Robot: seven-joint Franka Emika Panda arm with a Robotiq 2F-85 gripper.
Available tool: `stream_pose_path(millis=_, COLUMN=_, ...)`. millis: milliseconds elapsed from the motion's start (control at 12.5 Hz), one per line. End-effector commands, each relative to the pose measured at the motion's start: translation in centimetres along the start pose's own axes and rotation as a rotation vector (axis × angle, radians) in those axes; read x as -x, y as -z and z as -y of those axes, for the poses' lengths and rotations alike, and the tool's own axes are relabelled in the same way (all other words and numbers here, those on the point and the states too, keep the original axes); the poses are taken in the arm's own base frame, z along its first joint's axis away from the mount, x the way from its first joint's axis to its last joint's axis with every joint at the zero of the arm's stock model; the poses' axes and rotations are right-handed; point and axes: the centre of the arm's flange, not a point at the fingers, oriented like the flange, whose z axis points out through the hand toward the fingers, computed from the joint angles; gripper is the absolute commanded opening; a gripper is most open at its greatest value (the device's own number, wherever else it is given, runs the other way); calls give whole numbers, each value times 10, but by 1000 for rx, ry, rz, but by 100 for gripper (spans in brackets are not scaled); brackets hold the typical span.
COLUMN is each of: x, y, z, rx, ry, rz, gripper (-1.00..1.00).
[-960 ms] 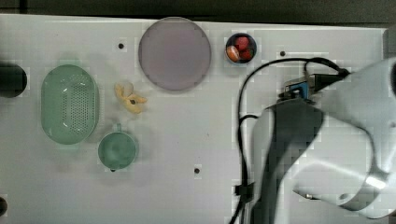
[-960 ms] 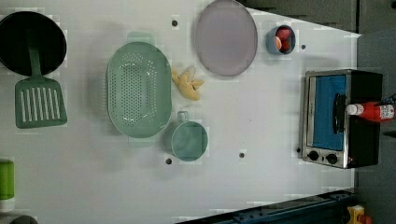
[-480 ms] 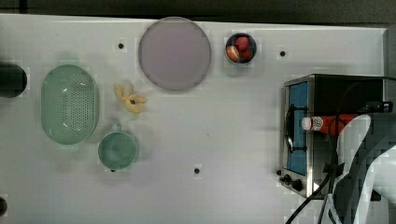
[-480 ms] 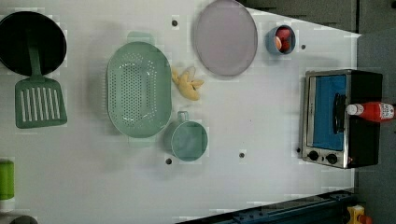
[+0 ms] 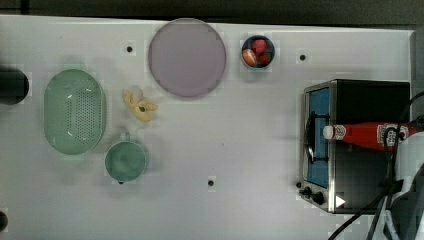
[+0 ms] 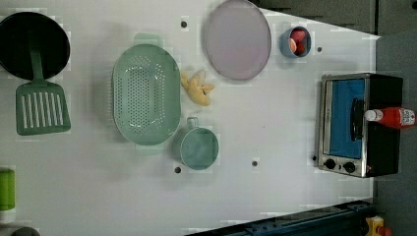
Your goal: Pick Ketchup from oven and place it on table.
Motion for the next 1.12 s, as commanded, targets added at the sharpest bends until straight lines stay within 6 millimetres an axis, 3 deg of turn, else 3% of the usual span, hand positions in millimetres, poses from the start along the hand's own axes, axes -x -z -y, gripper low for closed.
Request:
stream_pose_path(millis=80, x=4, y=-39, z=7, rx=53, ry=27, rz=19, gripper=100)
stream_pose_path(millis=560, x=3, y=-88, z=10, rx=64, ry=-15, rz=34, gripper=99)
stream_pose_path(millis=640, x=4, y=-90, z=10, rx=69, ry=-14, rz=38, gripper=60)
stream_pose_path(millis=720, x=4, y=-89, z=10, rx=67, ry=-13, rz=38, gripper=36)
stream_pose_path(millis=800, x=3, y=-86, z=10, rx=63, ry=-15, rz=35, gripper=27)
stream_pose_path(millis=880, x=2, y=-66, z=17, rx=33, ry=-9, rz=28, gripper=27)
stream_pose_path(millis=960, x=6, y=-22, z=29, rx=16, ry=16, rz=45, gripper=27)
stream_pose_path(millis=1040, x=13, y=2, z=36, rx=18, ry=34, rz=71, gripper=26)
stream_pose_path(millis=1120, x=33, y=51, z=53, rx=-6, ry=84, rz=95, gripper=27)
